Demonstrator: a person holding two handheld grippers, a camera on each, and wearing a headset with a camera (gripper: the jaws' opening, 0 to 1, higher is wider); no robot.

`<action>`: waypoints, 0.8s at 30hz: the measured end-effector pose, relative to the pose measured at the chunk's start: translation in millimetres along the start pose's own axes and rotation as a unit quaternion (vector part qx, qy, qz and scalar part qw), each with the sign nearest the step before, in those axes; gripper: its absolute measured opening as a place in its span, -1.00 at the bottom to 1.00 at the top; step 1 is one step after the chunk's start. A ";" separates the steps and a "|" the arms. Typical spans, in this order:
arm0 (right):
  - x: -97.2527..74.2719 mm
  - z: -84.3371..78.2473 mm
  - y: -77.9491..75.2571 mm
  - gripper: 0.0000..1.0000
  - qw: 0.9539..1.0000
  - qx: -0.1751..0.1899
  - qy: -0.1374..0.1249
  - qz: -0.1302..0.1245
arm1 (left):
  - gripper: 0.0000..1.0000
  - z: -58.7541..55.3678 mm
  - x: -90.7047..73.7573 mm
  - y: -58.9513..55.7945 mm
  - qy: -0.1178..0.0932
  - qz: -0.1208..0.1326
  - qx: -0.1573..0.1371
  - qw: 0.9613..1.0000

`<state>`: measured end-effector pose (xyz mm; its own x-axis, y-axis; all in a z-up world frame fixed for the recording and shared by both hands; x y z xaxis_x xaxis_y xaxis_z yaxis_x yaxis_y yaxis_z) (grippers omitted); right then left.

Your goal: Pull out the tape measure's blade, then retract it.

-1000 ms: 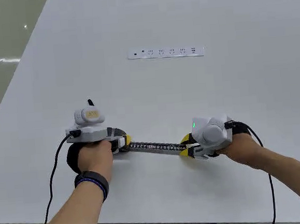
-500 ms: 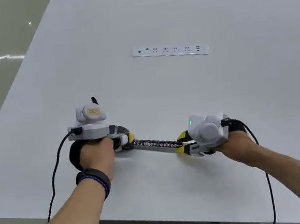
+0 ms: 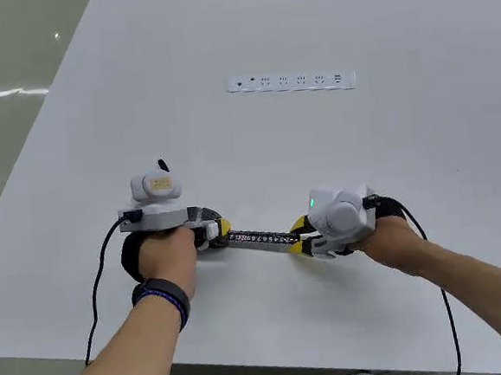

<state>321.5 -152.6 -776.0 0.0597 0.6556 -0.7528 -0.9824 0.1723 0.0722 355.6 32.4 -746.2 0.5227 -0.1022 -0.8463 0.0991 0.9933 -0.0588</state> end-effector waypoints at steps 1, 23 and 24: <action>1.0 -0.5 0.1 -0.71 1.000 -0.002 0.004 0.000 | 0.15 -0.1 0.0 0.0 0.000 0.000 0.001 1.000; -3.8 -16.1 1.2 -0.67 1.000 0.029 -0.006 0.001 | 0.22 1.4 2.6 -2.3 0.012 0.004 0.018 1.000; -2.9 -15.7 2.0 -0.67 1.000 0.028 -0.006 0.000 | 0.22 1.9 2.7 -2.3 0.014 0.003 0.019 1.000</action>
<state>316.5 -165.7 -784.0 0.0615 0.6646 -0.7447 -0.9709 0.2128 0.1097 358.3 29.8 -747.4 0.5004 -0.0934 -0.8608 0.1277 0.9912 -0.0333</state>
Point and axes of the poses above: the centre of the closed fingertips' face, and the gripper's own axes: x roughly forward along the fingers, y roughly to its left, z roughly out of its top, the point moved 5 cm from there along -x, roughly backward along the fingers, and after that the axes turned 10 degrees about z, right-handed, at the moved point
